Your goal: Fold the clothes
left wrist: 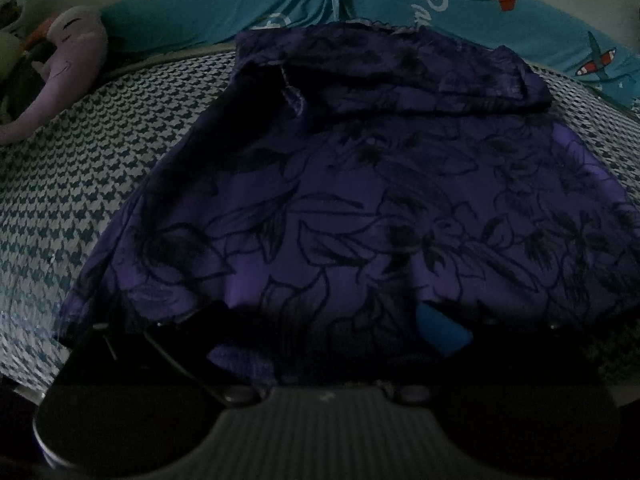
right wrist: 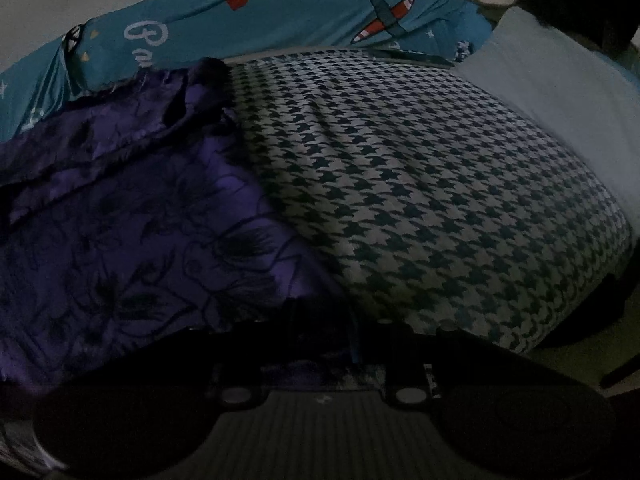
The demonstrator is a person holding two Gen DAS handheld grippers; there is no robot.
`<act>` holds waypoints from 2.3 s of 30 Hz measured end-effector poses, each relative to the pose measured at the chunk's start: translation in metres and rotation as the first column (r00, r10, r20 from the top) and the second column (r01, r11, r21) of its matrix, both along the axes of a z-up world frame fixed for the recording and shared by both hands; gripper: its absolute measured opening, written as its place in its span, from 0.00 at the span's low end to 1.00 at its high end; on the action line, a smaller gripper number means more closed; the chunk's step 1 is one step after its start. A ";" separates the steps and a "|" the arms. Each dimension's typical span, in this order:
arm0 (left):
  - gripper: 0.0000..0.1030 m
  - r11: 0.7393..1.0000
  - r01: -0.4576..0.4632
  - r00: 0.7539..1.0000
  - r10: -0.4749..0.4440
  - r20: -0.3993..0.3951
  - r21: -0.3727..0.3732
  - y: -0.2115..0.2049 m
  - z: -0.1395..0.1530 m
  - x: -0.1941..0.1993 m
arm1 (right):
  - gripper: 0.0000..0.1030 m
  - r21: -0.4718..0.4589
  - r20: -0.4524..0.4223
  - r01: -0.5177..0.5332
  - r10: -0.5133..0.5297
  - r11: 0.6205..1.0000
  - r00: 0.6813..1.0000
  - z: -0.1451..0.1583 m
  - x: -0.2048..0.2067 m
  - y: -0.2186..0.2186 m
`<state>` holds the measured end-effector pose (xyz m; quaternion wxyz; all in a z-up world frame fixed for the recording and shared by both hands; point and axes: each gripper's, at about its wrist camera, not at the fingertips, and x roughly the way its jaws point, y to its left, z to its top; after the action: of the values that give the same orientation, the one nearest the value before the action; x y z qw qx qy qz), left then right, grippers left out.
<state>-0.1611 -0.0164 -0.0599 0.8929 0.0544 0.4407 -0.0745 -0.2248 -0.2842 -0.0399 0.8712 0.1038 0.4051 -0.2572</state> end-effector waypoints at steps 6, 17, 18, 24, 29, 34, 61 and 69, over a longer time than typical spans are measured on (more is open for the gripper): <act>1.00 1.000 -0.014 1.000 0.014 -0.017 0.000 -0.001 0.001 0.000 | 0.23 -0.023 0.052 0.006 -0.005 1.000 0.999 0.010 -0.006 0.003; 1.00 1.000 -0.010 0.998 0.009 -0.068 -0.020 -0.008 0.013 0.010 | 0.29 0.077 0.126 -0.202 0.191 0.976 0.973 0.032 0.025 0.017; 1.00 1.000 -0.006 0.998 0.005 -0.067 -0.023 -0.009 0.015 0.011 | 0.30 0.087 0.127 -0.218 0.206 0.972 0.970 0.033 0.030 0.018; 1.00 1.000 0.013 0.999 -0.014 -0.044 -0.025 -0.018 0.030 0.022 | 0.35 0.144 0.121 -0.300 0.284 0.943 0.951 0.038 0.061 0.021; 1.00 1.000 0.013 0.999 -0.014 -0.037 -0.027 -0.024 0.040 0.038 | 0.39 0.167 0.115 -0.351 0.335 0.921 0.935 0.039 0.083 0.023; 1.00 0.998 0.002 0.999 -0.005 -0.047 -0.058 -0.028 0.044 0.053 | 0.41 0.166 0.118 -0.384 0.368 0.908 0.922 0.041 0.102 0.021; 1.00 0.999 0.022 0.999 -0.023 -0.038 -0.025 -0.043 0.035 0.119 | 0.45 0.177 0.129 -0.330 0.311 0.927 0.942 0.033 0.178 -0.012; 1.00 0.999 0.022 0.998 -0.024 -0.052 -0.024 -0.042 0.031 0.138 | 0.45 0.158 0.145 -0.321 0.299 0.934 0.943 0.030 0.198 -0.016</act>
<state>-0.0231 -0.0588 -0.0286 0.8807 0.0469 0.4625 -0.0914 -0.0269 -0.3001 -0.0100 0.9105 0.1318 0.3854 -0.0722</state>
